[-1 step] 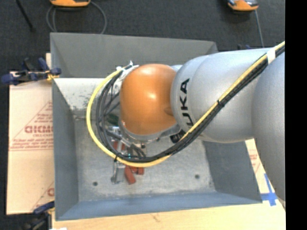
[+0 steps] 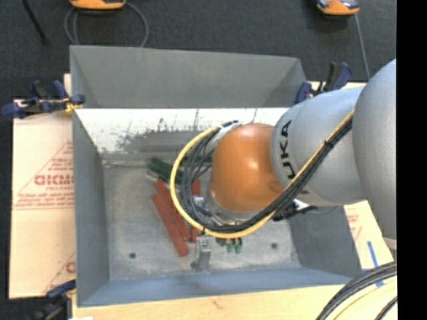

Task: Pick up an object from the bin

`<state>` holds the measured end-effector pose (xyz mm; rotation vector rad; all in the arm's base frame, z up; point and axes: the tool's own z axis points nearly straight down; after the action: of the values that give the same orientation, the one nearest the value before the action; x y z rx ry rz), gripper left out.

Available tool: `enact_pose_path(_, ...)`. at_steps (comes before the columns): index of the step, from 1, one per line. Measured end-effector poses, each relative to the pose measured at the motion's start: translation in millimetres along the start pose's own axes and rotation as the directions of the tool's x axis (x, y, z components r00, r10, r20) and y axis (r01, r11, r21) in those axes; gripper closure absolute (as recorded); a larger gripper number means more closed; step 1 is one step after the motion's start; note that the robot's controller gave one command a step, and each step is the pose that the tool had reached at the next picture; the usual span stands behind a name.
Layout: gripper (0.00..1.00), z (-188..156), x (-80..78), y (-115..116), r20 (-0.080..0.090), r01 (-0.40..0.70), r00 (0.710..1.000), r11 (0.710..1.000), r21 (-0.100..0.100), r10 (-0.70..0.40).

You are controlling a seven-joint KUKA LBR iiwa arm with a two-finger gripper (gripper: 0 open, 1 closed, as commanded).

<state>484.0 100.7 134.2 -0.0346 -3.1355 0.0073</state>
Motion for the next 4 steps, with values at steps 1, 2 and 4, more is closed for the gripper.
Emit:
enact_pose_path(1, 0.0, 54.3, -34.8, 3.0, 0.007, -0.162, 0.987, 0.987, -0.007, 0.162)
enact_pose_path(2, 1.0, 51.1, -36.8, 3.3, 0.013, -0.166, 0.986, 0.986, -0.009, 0.167)
enact_pose_path(4, 0.0, 63.0, -76.5, -51.0, 0.01, -0.218, 0.976, 0.976, -0.006, 0.218)
